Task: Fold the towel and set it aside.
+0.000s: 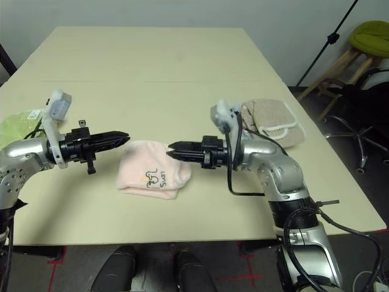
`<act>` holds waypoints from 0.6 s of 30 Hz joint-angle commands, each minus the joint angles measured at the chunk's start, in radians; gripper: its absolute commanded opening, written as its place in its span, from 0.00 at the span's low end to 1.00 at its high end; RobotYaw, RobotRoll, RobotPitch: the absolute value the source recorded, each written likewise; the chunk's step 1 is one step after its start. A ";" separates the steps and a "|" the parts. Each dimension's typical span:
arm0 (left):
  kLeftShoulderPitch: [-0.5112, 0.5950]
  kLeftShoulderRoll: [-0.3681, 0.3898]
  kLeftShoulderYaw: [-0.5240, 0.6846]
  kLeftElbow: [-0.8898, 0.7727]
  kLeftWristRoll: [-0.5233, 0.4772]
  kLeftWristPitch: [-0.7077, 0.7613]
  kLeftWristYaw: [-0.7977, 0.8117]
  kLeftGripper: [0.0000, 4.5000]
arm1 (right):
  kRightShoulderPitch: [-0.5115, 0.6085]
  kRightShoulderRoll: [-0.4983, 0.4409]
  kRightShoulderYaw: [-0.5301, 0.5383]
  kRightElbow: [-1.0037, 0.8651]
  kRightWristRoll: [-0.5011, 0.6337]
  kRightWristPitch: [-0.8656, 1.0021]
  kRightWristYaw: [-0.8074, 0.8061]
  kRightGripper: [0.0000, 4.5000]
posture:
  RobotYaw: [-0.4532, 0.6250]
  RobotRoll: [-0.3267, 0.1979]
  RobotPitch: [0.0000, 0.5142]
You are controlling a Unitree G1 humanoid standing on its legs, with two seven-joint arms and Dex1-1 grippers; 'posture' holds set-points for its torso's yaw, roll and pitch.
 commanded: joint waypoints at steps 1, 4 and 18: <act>0.015 -0.002 -0.056 0.034 0.055 -0.046 -0.048 0.00 | 0.010 0.008 0.049 0.010 -0.055 -0.070 0.016 0.01 | 0.59 0.62 0.28; 0.009 -0.017 -0.106 0.090 0.113 -0.080 -0.064 0.00 | 0.012 0.029 0.073 0.046 -0.085 -0.110 0.015 0.01 | 0.59 0.62 0.28; 0.022 -0.076 -0.231 0.328 0.309 -0.186 -0.098 0.00 | 0.059 0.059 0.142 0.306 -0.243 -0.272 0.035 0.01 | 0.59 0.62 0.28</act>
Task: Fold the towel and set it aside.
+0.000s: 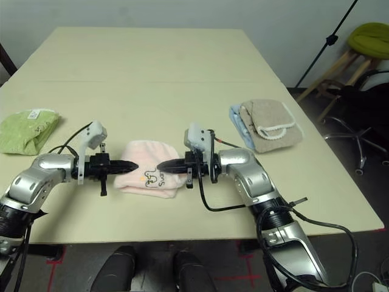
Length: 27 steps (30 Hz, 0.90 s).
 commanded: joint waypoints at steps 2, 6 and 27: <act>0.021 -0.010 -0.016 0.020 0.030 -0.018 -0.016 0.00 | 0.024 0.004 0.026 0.026 -0.034 -0.032 0.021 0.01 | 0.59 0.62 0.28; 0.023 -0.012 -0.008 0.006 0.025 -0.004 -0.024 0.00 | 0.014 0.015 0.028 0.040 -0.042 -0.041 0.029 0.01 | 0.59 0.62 0.28; -0.197 -0.094 0.087 0.250 0.051 -0.050 0.026 0.00 | -0.163 0.123 -0.103 0.207 0.032 -0.008 -0.011 0.01 | 0.58 0.62 0.28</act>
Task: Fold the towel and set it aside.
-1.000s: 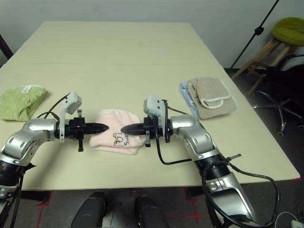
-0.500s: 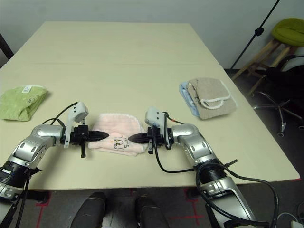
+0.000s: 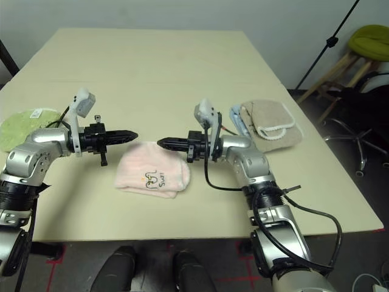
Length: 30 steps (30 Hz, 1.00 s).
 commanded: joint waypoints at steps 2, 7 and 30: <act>0.016 -0.019 -0.042 0.097 0.100 -0.093 0.040 0.00 | 0.026 0.007 0.027 0.079 -0.068 -0.086 -0.011 0.01 | 0.58 0.62 0.28; 0.050 -0.026 -0.087 0.143 0.180 -0.152 0.047 0.00 | 0.053 0.001 0.068 0.174 -0.155 -0.183 -0.010 0.01 | 0.58 0.62 0.27; 0.059 0.216 0.241 -0.073 -0.289 0.607 -0.008 0.85 | -0.036 -0.317 -0.020 -0.025 0.061 0.019 0.390 0.93 | 0.59 0.62 0.29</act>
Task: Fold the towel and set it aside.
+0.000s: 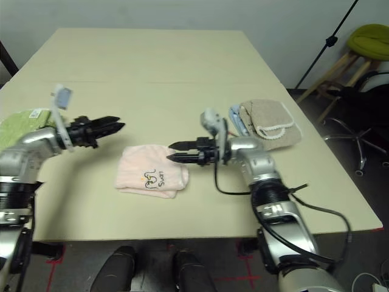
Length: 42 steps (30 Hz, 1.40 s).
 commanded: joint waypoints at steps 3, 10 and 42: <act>0.002 0.082 -0.071 0.074 -0.041 0.173 -0.106 1.00 | -0.022 -0.151 0.038 -0.008 0.033 -0.052 0.071 1.00 | 0.58 0.62 0.29; -0.093 0.066 -0.291 0.265 0.060 0.169 -0.240 1.00 | -0.042 -0.301 0.090 0.022 0.125 -0.098 0.071 1.00 | 0.55 0.62 0.28; -0.178 -0.188 -0.418 0.391 0.100 0.391 -0.230 0.45 | 0.027 -0.321 0.055 -0.131 0.132 -0.033 0.071 1.00 | 0.51 0.62 0.28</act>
